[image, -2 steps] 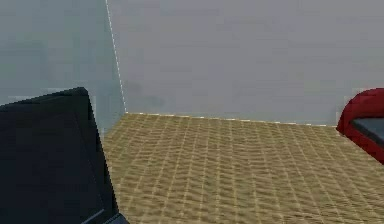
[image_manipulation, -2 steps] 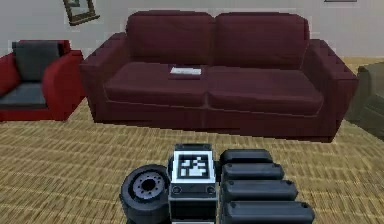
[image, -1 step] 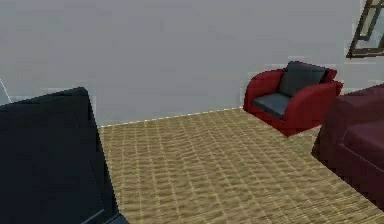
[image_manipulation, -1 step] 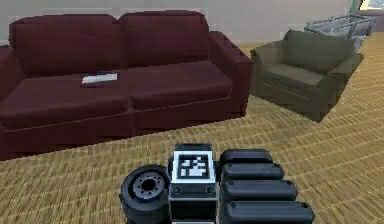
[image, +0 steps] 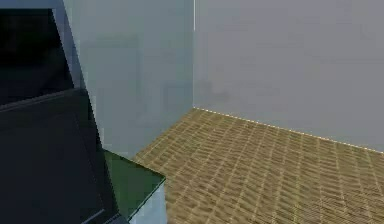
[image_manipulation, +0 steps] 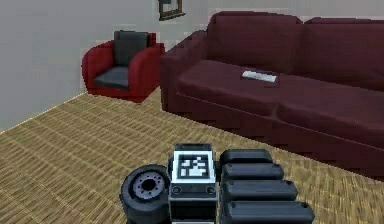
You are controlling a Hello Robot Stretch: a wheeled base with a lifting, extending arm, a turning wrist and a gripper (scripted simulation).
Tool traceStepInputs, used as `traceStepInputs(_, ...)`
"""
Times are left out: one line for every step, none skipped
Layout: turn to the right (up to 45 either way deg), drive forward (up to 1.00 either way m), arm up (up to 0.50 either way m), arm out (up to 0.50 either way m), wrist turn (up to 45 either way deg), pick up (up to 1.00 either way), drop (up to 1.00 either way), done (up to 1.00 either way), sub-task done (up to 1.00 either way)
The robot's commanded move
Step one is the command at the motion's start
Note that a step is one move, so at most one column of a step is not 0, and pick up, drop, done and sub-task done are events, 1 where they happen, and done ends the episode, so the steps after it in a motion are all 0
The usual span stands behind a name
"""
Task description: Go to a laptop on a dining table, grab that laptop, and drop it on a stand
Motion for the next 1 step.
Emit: traceStepInputs(-45.0,0.00,0.00,0.00,0.0,0.00,0.00,0.00,0.00)
